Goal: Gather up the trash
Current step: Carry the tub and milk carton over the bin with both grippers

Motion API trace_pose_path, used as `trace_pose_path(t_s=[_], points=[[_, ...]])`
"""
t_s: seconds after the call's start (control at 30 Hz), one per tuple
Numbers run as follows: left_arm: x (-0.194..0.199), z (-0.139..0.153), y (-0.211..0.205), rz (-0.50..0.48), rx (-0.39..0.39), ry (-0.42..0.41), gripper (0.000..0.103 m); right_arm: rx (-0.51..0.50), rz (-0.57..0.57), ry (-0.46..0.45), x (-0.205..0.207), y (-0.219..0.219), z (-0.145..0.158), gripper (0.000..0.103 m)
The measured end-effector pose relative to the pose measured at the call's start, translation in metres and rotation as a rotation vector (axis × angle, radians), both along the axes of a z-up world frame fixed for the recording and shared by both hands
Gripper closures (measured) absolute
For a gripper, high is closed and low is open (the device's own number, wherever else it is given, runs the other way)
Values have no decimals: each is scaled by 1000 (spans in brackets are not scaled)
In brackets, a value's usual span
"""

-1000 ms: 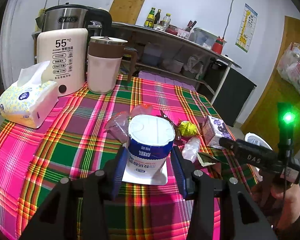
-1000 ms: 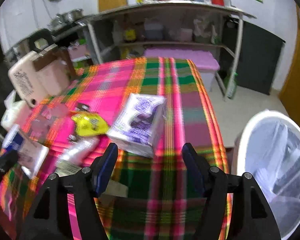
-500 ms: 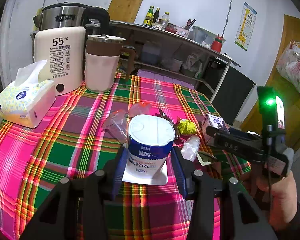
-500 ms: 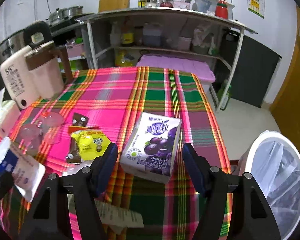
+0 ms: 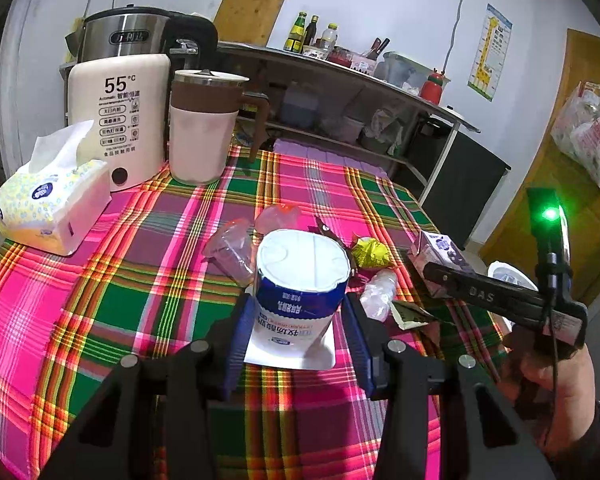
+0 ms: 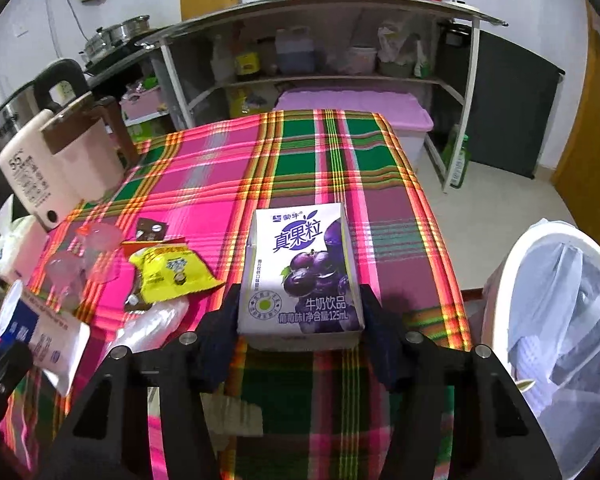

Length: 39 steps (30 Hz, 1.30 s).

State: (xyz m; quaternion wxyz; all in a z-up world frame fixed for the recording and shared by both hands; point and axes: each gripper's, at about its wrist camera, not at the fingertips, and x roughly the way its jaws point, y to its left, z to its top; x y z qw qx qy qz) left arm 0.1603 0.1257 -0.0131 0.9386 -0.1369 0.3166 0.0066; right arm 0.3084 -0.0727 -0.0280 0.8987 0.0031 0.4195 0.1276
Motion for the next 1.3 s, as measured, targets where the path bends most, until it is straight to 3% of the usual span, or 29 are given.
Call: trace_pose_path(t_s=[0.73, 1.3], points=[[-31, 28, -74, -110, 32, -20, 56, 108, 103, -70, -107, -73, 45, 47], [-22, 51, -155, -270, 50, -50, 56, 125, -39, -115, -137, -166, 57, 47]])
